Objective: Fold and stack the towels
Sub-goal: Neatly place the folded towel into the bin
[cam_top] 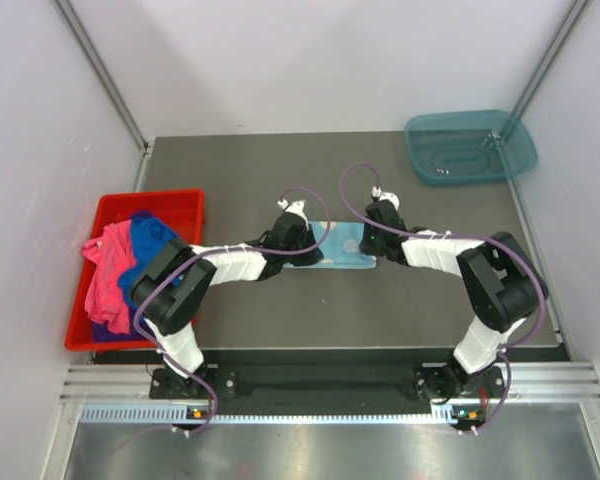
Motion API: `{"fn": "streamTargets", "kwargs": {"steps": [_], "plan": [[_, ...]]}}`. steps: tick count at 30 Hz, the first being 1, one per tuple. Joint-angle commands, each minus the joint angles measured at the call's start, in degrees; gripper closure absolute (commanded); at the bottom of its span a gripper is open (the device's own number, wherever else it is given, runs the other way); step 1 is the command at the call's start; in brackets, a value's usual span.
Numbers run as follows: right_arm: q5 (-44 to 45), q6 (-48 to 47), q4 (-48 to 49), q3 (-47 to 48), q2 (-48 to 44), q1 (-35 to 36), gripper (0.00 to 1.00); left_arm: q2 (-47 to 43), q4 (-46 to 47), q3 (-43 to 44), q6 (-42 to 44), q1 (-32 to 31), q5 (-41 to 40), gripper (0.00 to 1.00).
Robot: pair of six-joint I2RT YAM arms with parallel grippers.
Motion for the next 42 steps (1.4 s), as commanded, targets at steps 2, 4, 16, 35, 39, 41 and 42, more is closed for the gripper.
{"fn": "streamTargets", "kwargs": {"steps": [2, 4, 16, 35, 39, 41, 42], "plan": [[7.8, -4.5, -9.0, 4.6, 2.5, 1.0, 0.99, -10.3, -5.0, 4.7, -0.7, -0.2, -7.1, 0.86], [12.4, -8.2, -11.1, 8.6, 3.4, 1.0, 1.0, -13.2, -10.0, 6.3, -0.1, -0.2, -9.9, 0.86], [31.0, -28.6, -19.3, 40.8, 23.3, -3.5, 1.0, -33.6, -31.7, 10.5, 7.2, -0.3, -14.7, 0.86], [46.5, -51.4, -16.1, 83.6, 45.9, -10.4, 1.0, -46.8, -47.8, 3.2, 15.5, -0.1, -20.5, 0.86], [46.5, -54.2, -15.5, 83.3, 44.4, -12.6, 1.0, -46.3, -52.6, 4.5, 16.9, -0.2, -20.3, 0.87], [46.3, -55.1, -15.1, 83.2, 43.7, -13.9, 1.0, -47.1, -54.1, 4.3, 17.6, -0.1, -21.2, 0.87], [46.3, -55.8, -15.0, 83.3, 43.5, -14.3, 1.0, -47.4, -54.4, 4.2, 17.6, -0.1, -21.2, 0.87]]}}
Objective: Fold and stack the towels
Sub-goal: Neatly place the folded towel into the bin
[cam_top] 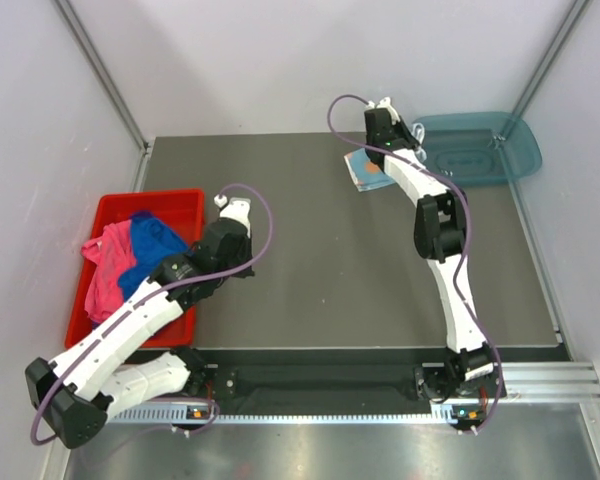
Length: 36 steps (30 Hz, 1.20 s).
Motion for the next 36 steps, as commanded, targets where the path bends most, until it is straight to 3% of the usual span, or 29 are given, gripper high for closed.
{"fn": "streamTargets", "kwargs": {"steps": [1, 15, 25, 36], "plan": [[2.1, -3.8, 3.6, 1.9, -5.1, -3.0, 1.0, -2.8, -3.3, 1.0, 2.3, 0.0, -1.4, 0.87], [-7.9, -0.1, 5.8, -1.4, -7.8, -11.8, 1.0, -7.7, -1.9, -3.0, 2.0, 0.0, -4.1, 0.87], [-15.4, 3.5, 12.5, -6.9, -8.9, -20.3, 1.0, -8.8, -1.5, -3.8, 1.6, 0.0, -6.1, 0.86], [-17.9, 1.3, 15.8, -4.8, -4.0, -22.6, 1.0, -8.3, -1.3, -4.1, 1.5, 0.0, -6.0, 0.86]]}}
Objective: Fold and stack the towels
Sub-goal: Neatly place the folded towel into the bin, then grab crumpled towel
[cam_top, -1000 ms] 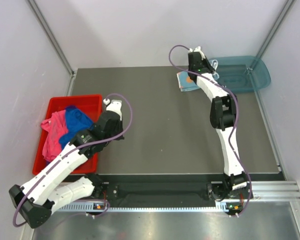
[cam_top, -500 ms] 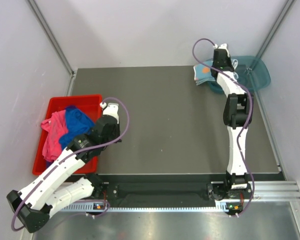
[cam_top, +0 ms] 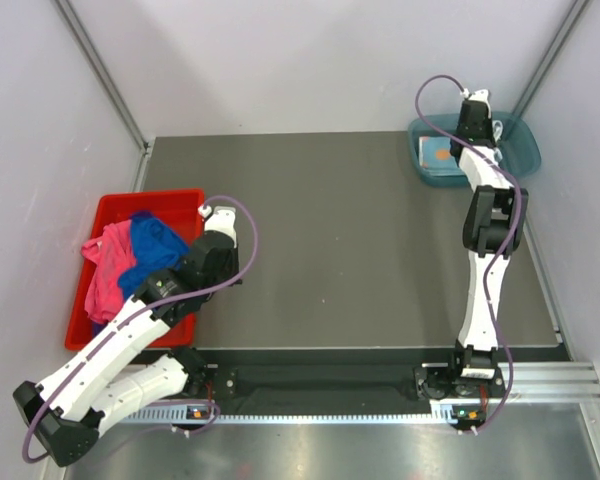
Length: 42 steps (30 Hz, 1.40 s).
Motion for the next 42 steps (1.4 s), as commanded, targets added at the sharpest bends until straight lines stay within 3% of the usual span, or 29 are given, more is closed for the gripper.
{"fn": "streamTargets", "kwargs": {"steps": [1, 4, 7, 8, 10, 11, 13, 14, 16, 17, 19, 25, 29, 35, 37, 42], "plan": [[-1.1, -0.6, 4.0, 4.0, 1.0, 0.0, 1.0, -0.2, 1.6, -0.3, 0.4, 0.0, -1.2, 0.86], [-0.9, -0.8, 4.1, 5.1, 2.5, -0.2, 1.0, -0.2, 1.8, -0.4, 0.4, 0.0, -1.3, 0.85], [-0.9, -0.5, 4.1, 5.2, 3.1, -0.6, 0.9, 0.0, 1.8, -0.4, 0.4, 0.0, -1.3, 0.85], [-0.8, -0.1, 4.2, 5.1, 3.2, -0.6, 0.78, 0.1, 1.7, -0.4, 0.4, 0.0, -1.3, 0.84], [-0.8, 0.6, 3.9, 4.8, 2.9, -0.9, 0.66, 0.2, 1.8, -0.4, 0.4, 0.0, -1.2, 0.83], [-0.8, 1.3, 3.8, 4.6, 2.7, -1.0, 0.54, 0.3, 1.8, -0.5, 0.4, 0.0, -1.2, 0.83], [-0.9, 2.3, 3.5, 4.3, 1.3, -1.0, 0.45, 0.4, 1.8, -0.5, 0.4, 0.0, -1.2, 0.83], [-0.9, 3.0, 3.5, 4.3, 0.9, -1.0, 0.35, 0.4, 1.8, -0.5, 0.4, 0.0, -1.2, 0.83], [-0.9, 3.6, 2.9, 4.9, -0.6, -1.0, 0.29, 0.2, 1.7, -0.4, 0.3, 0.0, -1.2, 0.82], [-0.7, 4.3, 2.2, 5.2, -1.0, -1.0, 0.2, 0.2, 1.7, -0.5, 0.3, 0.0, -1.1, 0.82], [-0.8, 5.3, 1.0, 6.3, -2.7, -1.0, 0.13, -0.2, 1.8, -0.5, 0.3, 0.0, -1.2, 0.82], [-5.9, 16.3, -7.2, 5.8, -11.8, -0.7, 0.04, -1.2, 1.9, -0.4, 0.2, 0.0, -1.2, 0.8], [-12.4, 27.4, -9.2, -1.3, -21.2, 0.3, 0.0, -2.2, 2.0, -0.3, 0.2, 0.0, -1.3, 0.79], [-19.7, 34.8, -9.1, -19.7, -37.2, 4.6, 0.0, -3.8, 2.3, 0.0, -0.6, 0.0, -3.2, 0.76], [-22.5, 36.6, -8.0, -29.1, -44.2, 9.3, 0.0, -3.8, 2.4, 0.2, -1.5, 0.0, -4.8, 0.73], [-25.4, 39.3, -3.0, -48.1, -56.7, 21.2, 0.0, 1.2, -2.5, 3.1, -10.4, 0.7, -18.2, 0.61]]}}
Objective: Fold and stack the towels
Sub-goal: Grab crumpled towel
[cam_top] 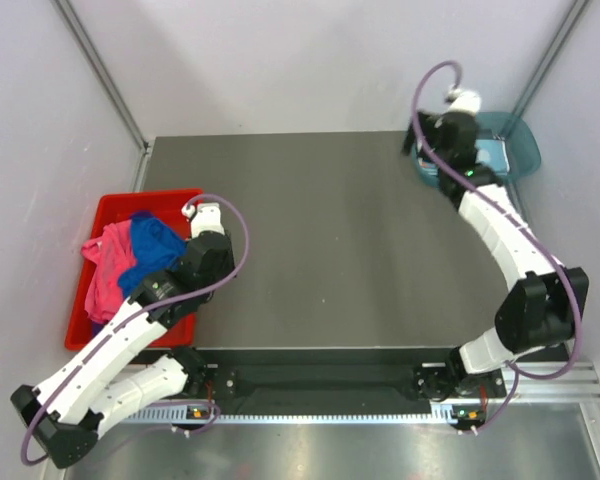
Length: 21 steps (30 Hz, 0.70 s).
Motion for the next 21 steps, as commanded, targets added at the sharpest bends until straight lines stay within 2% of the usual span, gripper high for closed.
{"fn": "streamTargets", "kwargs": {"steps": [1, 3, 4, 5, 6, 8, 11, 15, 21], "plan": [[-5.5, 4.5, 2.5, -9.5, -4.3, 7.8, 0.0, 3.8, -2.8, 4.2, -7.0, 1.2, -11.5, 0.58], [-5.7, 5.0, 3.7, -14.5, -6.5, 12.6, 0.0, 7.8, -3.4, 5.5, -8.7, 5.5, -13.7, 0.53], [-6.8, 5.7, 5.0, -16.4, -7.2, 13.9, 0.0, 9.2, -3.1, 6.9, -8.9, 8.0, -12.4, 0.51], [-8.1, 6.0, 6.5, -18.3, -7.8, 15.0, 0.0, 11.6, -2.6, 7.4, -8.9, 14.3, -11.0, 0.49], [-8.7, 6.3, 7.2, -20.6, -8.1, 16.7, 0.0, 12.8, -1.8, 7.5, -9.0, 17.3, -9.8, 0.47], [-10.0, 7.3, 8.1, -22.1, -7.9, 17.7, 0.0, 16.2, 0.8, 8.1, -9.5, 24.1, -7.3, 0.46], [-13.5, 8.8, 9.8, -24.5, -7.8, 18.2, 0.0, 21.6, 1.9, 9.7, -12.0, 30.9, -7.2, 0.44], [-16.1, 8.5, 9.8, -25.2, -8.1, 18.4, 0.0, 26.9, 3.6, 10.5, -14.6, 37.2, -5.7, 0.42], [-16.0, 7.9, 8.9, -24.8, -9.7, 18.4, 0.0, 36.0, 4.4, 12.6, -16.1, 40.6, -2.3, 0.43]]}}
